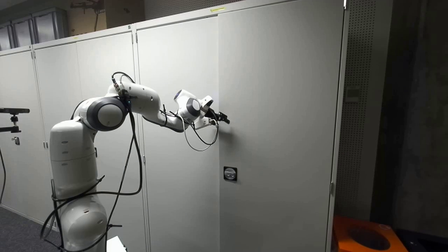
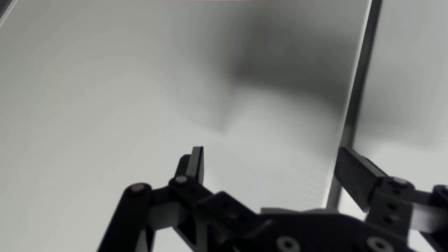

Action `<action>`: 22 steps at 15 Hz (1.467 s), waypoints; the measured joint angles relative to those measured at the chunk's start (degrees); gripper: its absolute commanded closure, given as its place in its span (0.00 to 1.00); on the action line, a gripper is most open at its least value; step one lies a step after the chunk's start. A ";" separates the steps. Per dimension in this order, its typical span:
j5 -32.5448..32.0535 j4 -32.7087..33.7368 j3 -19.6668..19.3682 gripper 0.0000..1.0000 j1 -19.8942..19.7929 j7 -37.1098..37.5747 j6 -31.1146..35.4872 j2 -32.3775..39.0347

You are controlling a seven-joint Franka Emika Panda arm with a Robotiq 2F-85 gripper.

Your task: Open the door on the right

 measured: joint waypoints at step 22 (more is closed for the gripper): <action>-21.10 -0.80 0.16 0.00 0.42 26.36 -2.11 -0.35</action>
